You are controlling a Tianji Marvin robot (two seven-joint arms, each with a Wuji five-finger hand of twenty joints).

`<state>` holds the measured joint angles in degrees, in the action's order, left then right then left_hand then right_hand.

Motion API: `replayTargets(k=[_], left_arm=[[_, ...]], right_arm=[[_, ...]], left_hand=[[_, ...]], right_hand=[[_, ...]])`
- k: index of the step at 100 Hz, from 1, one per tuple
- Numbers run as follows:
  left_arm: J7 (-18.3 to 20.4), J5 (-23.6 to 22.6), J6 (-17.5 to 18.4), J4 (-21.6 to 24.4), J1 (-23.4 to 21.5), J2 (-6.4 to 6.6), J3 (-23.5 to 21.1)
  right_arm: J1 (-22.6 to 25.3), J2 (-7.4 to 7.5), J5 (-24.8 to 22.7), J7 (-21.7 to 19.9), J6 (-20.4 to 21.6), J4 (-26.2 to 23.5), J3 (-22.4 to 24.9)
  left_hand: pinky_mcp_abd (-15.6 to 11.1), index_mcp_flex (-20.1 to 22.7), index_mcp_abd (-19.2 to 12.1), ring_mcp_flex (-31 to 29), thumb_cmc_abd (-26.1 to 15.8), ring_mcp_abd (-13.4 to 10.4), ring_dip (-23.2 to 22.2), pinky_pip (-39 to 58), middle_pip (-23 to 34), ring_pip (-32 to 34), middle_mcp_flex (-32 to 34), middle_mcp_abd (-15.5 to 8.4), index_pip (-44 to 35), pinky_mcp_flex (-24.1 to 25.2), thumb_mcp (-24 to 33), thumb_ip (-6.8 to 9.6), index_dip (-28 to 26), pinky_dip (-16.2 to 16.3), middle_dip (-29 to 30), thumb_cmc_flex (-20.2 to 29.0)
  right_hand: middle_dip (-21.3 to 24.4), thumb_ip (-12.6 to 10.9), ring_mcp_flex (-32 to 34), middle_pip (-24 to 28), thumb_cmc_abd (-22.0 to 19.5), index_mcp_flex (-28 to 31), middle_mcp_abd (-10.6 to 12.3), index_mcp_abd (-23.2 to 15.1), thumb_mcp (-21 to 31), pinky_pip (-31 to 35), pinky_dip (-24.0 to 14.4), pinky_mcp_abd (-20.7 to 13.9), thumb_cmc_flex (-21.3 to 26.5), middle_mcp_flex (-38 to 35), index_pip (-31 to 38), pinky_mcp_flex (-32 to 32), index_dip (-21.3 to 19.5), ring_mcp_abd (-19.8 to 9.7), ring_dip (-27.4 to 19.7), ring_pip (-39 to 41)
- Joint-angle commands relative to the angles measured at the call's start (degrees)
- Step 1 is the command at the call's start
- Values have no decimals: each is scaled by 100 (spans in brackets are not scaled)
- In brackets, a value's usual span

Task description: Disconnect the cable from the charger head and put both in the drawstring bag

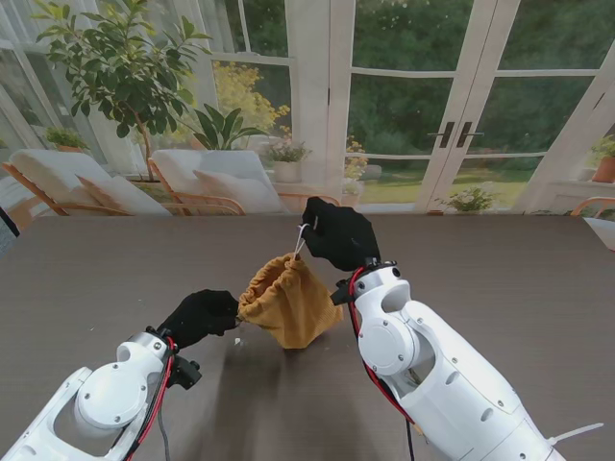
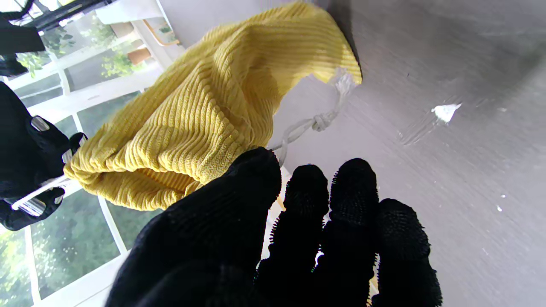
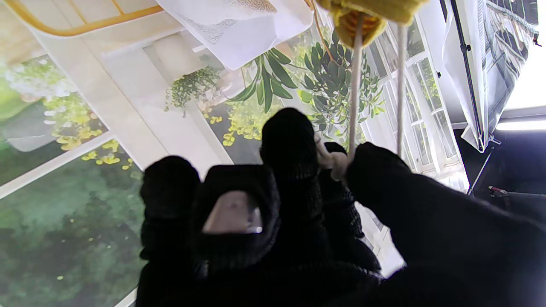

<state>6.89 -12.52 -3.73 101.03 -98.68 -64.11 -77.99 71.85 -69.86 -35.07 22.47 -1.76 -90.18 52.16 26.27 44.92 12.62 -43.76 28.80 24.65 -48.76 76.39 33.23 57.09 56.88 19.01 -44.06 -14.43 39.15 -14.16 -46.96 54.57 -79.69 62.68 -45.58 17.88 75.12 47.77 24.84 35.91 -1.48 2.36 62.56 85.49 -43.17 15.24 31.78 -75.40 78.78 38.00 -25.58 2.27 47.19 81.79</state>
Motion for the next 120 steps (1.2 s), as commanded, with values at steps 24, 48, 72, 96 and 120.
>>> replayTargets(k=[24, 48, 72, 96, 120], left_arm=[[557, 282, 201, 119, -199, 121, -196], [1014, 486, 285, 207, -289, 214, -336], [1191, 499, 447, 242, -369, 258, -446], [1170, 701, 543, 274, -443, 239, -492], [1123, 961, 678, 267, -504, 212, -529]], right_arm=[[-21, -16, -13, -30, -64, -25, 37], [-27, -9, -70, -14, -59, -8, 20], [-52, -7, -92, -25, -103, 5, 17], [-55, -22, -65, 2, -153, 45, 7], [-66, -35, -49, 30, -163, 107, -25]], left_hand=[[-213, 724, 70, 494, -382, 183, -79, -213, 96, -31, -231, 20, -1429, 483, 557, -183, -533, 79, -181, -37], [-295, 807, -35, 540, -398, 172, -39, -275, -138, -215, -177, -16, -1158, 524, 339, 43, -336, -59, -196, 274], [-434, 1047, -365, 663, -573, 167, -44, -315, -206, -336, -211, -30, -1081, 688, -79, 276, -504, -191, -250, 726], [-506, 1183, -462, 751, -602, 173, -96, -320, -213, -336, -257, -6, -1099, 810, -161, 327, -558, -180, -337, 761], [-561, 1308, -539, 824, -569, 201, -147, -321, -234, -319, -263, 14, -1026, 912, -159, 358, -565, -146, -397, 735]], right_hand=[[-126, 133, 33, -19, 44, 43, -234, -13, 201, 230, 154, 74, 150, -411, 2, 2478, -191, -319, 57, 149], [-132, 138, 34, -16, 49, 63, -224, -7, 215, 246, 146, 36, 147, -420, -12, 2487, -214, -357, 70, 173], [-137, 142, 34, -15, 52, 73, -225, -4, 221, 248, 144, 30, 150, -423, -36, 2487, -246, -366, 75, 176], [-141, 143, 34, -14, 55, 74, -223, -4, 222, 231, 150, 41, 152, -425, -43, 2481, -255, -350, 79, 182], [-147, 145, 32, -8, 49, 74, -210, -4, 225, 219, 153, 52, 144, -423, -45, 2474, -257, -334, 82, 188]])
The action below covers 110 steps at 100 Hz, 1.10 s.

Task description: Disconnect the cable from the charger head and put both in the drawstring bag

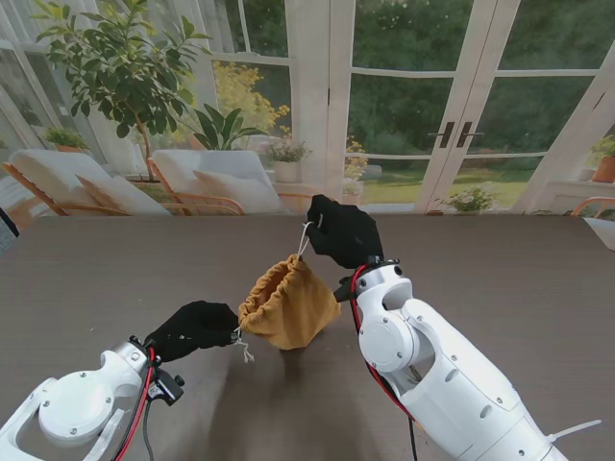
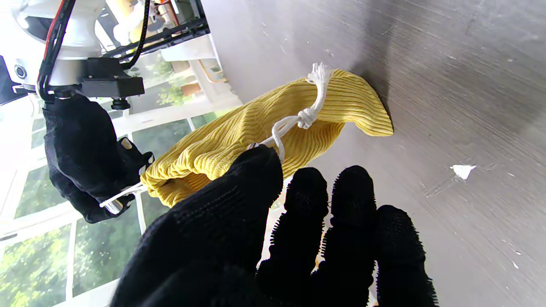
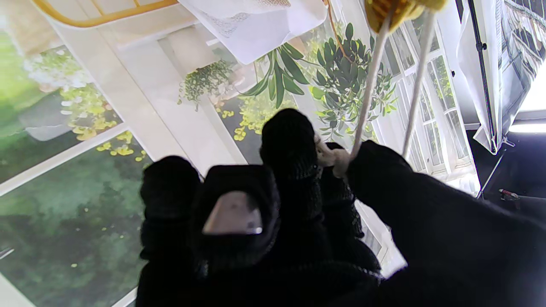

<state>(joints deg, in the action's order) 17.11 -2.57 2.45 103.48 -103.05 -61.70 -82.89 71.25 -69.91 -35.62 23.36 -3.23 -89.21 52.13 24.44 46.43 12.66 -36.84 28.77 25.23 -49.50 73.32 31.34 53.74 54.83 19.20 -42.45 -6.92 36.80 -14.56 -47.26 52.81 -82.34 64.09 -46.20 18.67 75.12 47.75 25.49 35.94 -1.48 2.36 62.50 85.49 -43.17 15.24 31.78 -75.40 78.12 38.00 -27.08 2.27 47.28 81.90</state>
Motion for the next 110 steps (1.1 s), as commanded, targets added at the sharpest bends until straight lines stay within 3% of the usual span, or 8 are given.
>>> replayTargets(k=[1, 24, 32, 41, 55, 70, 87, 110], left_arm=[[98, -28, 68, 26, -74, -30, -44], [-374, -85, 97, 178, -256, -127, -117], [-588, -142, 39, 230, -312, -173, -126], [-712, -315, 7, 269, -366, -189, -145], [-673, -374, -67, 358, -460, -177, -198], [-444, -308, -88, 464, -582, -131, -275], [-358, -103, 46, 473, -633, -123, -300], [-621, 21, 289, 474, -690, -184, -302]], right_arm=[[-8, -31, 7, -57, -19, 13, -23], [-16, -29, 9, -62, -15, 42, -21], [-15, -26, 5, -66, -8, 45, -20], [-18, -25, 4, -71, -9, 49, -21], [-31, -23, -5, -78, -20, 64, -23], [-46, -21, -17, -83, -33, 87, -21], [-62, -20, -17, -90, -41, 107, -23], [-86, -15, -20, -120, -55, 147, -35]], left_hand=[[-380, 1155, -549, 134, -570, 144, -74, -14, -47, 16, -59, -7, -1182, 160, 72, 397, -535, 31, -132, 588], [-263, 789, -430, 33, -989, 311, -93, 82, -61, 57, -48, 102, -514, -74, -602, 594, -223, 179, 23, 857], [-84, 863, -313, -226, -817, 432, 0, 132, 39, 51, 183, 138, -209, -314, -215, 579, 424, 232, 311, 610], [12, 969, -284, -405, -655, 456, 37, 174, 58, 71, 362, 94, -208, -486, 109, 504, 594, 226, 396, 437], [-51, 888, -181, -271, -794, 421, 7, 141, 86, 76, 217, 92, -566, -380, 61, 431, 100, 187, 225, 584], [-235, 823, -161, 28, -1027, 376, -94, 75, 115, 45, -44, 100, -970, -82, -395, 512, -490, 212, 10, 968], [-349, 846, -263, 214, -1101, 352, -162, 34, 142, 40, -207, 112, -1293, 114, -309, 591, -743, 238, -117, 988], [-351, 915, -354, 198, -1068, 368, -205, 50, 155, 69, -169, 118, -1325, 97, -289, 593, -784, 266, -139, 988]], right_hand=[[-85, 66, 32, -5, -15, 71, -210, -4, 231, 218, 153, 53, 144, -424, 22, 2474, -108, -333, 73, 177], [-89, 67, 32, 1, -12, 71, -218, -4, 236, 215, 153, 53, 137, -431, 21, 2477, -108, -342, 72, 177], [-89, 67, 33, 1, -13, 71, -218, -4, 236, 214, 153, 58, 136, -431, 21, 2475, -108, -337, 72, 178], [-89, 69, 32, -2, -16, 71, -218, -4, 235, 211, 154, 64, 132, -424, 21, 2473, -108, -331, 73, 180], [-88, 68, 33, -3, -15, 71, -219, -4, 233, 202, 156, 73, 135, -425, 21, 2472, -109, -336, 71, 179], [-89, 68, 34, -3, -13, 71, -219, -4, 236, 206, 153, 69, 140, -425, 21, 2474, -109, -326, 74, 189], [-89, 67, 32, -3, -17, 71, -219, -4, 231, 205, 153, 71, 142, -425, 21, 2473, -109, -334, 74, 189], [-89, 65, 32, -3, -14, 70, -219, -6, 229, 203, 153, 67, 145, -425, 22, 2473, -110, -315, 77, 198]])
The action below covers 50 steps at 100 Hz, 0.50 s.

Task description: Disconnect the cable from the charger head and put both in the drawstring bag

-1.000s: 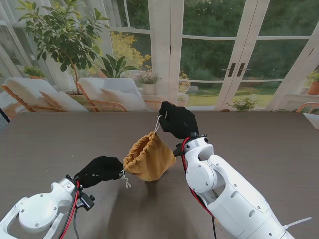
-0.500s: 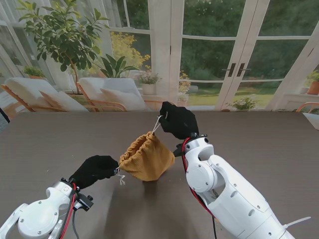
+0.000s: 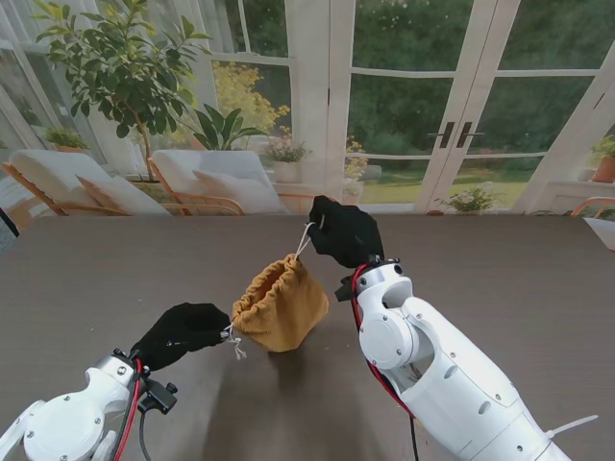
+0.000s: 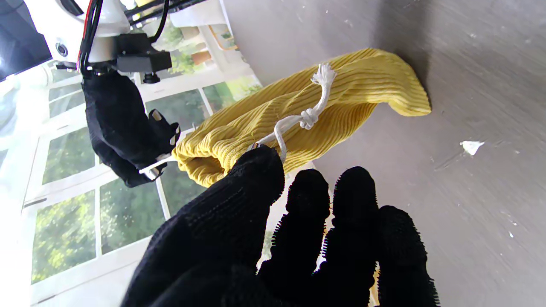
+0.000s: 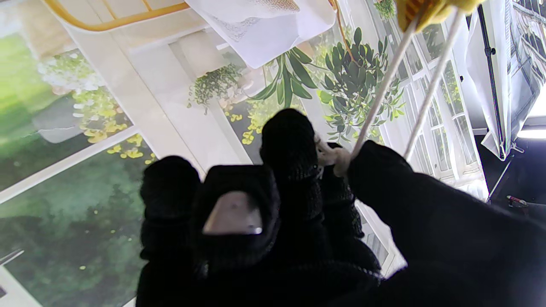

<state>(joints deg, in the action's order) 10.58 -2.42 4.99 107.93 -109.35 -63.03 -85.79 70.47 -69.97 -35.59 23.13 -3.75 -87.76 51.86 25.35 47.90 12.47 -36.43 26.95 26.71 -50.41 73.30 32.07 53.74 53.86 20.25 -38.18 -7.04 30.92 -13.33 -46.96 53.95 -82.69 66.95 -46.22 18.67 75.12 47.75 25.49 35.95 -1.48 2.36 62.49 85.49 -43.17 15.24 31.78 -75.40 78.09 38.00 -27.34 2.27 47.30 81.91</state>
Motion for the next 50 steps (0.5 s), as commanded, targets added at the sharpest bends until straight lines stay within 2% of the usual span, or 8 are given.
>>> replayTargets(k=[1, 24, 50], left_arm=[[18, 3, 41, 33, -65, -53, -12], [-82, -23, 94, 145, -200, -72, -92], [-75, 373, 132, 154, -175, -99, -68]], right_arm=[[-9, -8, -24, -101, -1, 4, -8], [-58, 53, -93, -273, 129, 22, 24], [-125, 117, -204, -437, 263, 41, 54]], left_hand=[[-439, 768, -334, 151, -888, 217, -115, 54, 85, 73, -63, 14, -1750, 104, 301, 470, -813, 154, -104, 702], [-419, 811, -346, 103, -901, 223, -189, 78, 212, 188, -27, 4, -1909, 51, 360, 457, -892, 192, -177, 702], [-453, 862, -316, 226, -900, 292, -255, 58, 272, 196, -100, 60, -2087, 154, 501, 488, -975, 231, -220, 702]], right_hand=[[-87, 65, 32, -3, -14, 69, -218, -6, 230, 203, 153, 67, 145, -424, 24, 2473, -84, -315, 75, 197], [-109, 66, 34, 27, -10, 71, -178, -96, 234, 194, 157, 32, 123, -403, 12, 2472, -140, -357, 72, 193], [-121, 63, 35, 35, -22, 74, -158, -167, 218, 176, 167, -14, 114, -379, -36, 2470, -212, -402, 66, 182]])
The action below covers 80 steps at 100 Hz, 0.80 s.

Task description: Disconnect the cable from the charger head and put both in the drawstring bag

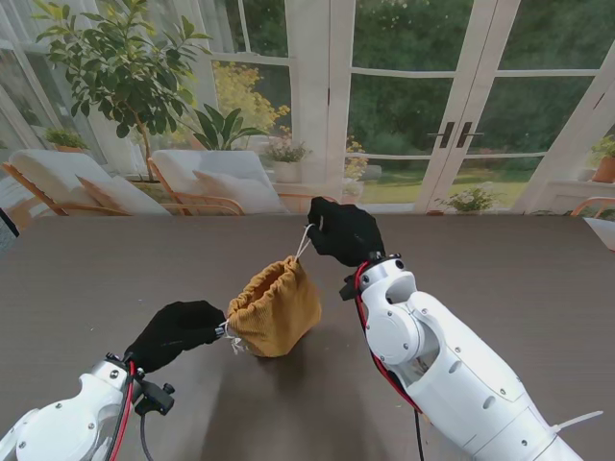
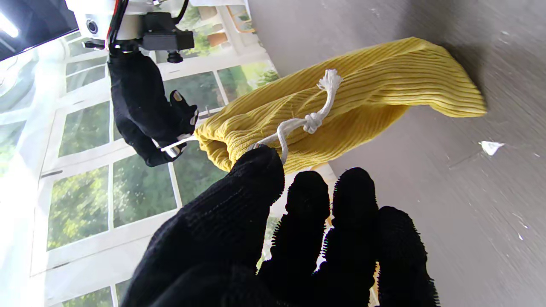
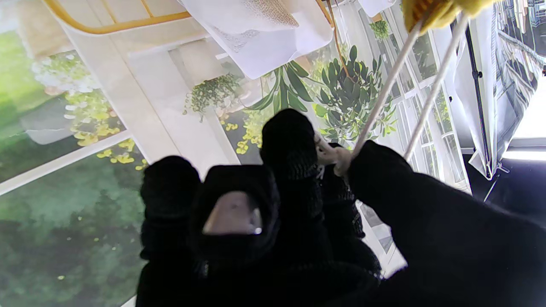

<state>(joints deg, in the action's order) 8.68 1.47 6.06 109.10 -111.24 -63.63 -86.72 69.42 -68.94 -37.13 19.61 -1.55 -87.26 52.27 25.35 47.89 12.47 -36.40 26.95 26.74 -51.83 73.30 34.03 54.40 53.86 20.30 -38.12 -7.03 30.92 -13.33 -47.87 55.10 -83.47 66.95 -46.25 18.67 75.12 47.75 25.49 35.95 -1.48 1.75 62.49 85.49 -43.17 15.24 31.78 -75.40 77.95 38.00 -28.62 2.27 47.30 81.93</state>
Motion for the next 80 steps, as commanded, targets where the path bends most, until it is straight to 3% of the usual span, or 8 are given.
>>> replayTargets(k=[1, 58, 68, 80], left_arm=[[116, 1, 30, 34, 17, -40, 28], [244, 830, 73, 177, -33, -76, 13], [151, 1030, 54, 188, -13, -114, 48], [263, 1125, 57, 214, -33, -97, 6]], right_arm=[[-22, 16, -55, -87, 47, -6, 12], [-69, 50, -158, -166, 45, 69, -16], [-100, 68, -201, -216, 55, 78, -19], [-138, 85, -250, -258, 65, 96, -16]], left_hand=[[-452, 864, -318, 227, -895, 297, -115, 57, 77, 128, -101, 57, -2099, 155, 506, 487, -887, 117, -146, 702], [-401, 1005, -249, 193, -777, 476, -284, 114, 92, 205, 1, 191, -2280, 184, 776, 396, -1013, 276, -335, 700], [-351, 705, 4, 184, -927, 607, -535, 261, 403, 550, -31, 280, -2437, 197, 902, 356, -1172, 523, -556, 702], [-343, 671, 64, 119, -944, 670, -696, 317, 646, 767, 3, 317, -2710, 157, 978, 333, -1285, 745, -597, 701]], right_hand=[[-118, 63, 35, 35, -22, 74, -158, -107, 219, 176, 167, -14, 114, -379, -22, 2470, -84, -402, 66, 180], [-136, 64, 36, 53, -15, 80, -153, -122, 225, 171, 161, -5, 122, -376, -48, 2467, -133, -388, 68, 187], [-137, 64, 36, 52, -15, 80, -153, -122, 222, 168, 161, -15, 120, -376, -50, 2467, -136, -405, 66, 181], [-139, 64, 37, 51, -23, 86, -138, -138, 217, 164, 162, -22, 118, -367, -49, 2465, -142, -420, 64, 178]])
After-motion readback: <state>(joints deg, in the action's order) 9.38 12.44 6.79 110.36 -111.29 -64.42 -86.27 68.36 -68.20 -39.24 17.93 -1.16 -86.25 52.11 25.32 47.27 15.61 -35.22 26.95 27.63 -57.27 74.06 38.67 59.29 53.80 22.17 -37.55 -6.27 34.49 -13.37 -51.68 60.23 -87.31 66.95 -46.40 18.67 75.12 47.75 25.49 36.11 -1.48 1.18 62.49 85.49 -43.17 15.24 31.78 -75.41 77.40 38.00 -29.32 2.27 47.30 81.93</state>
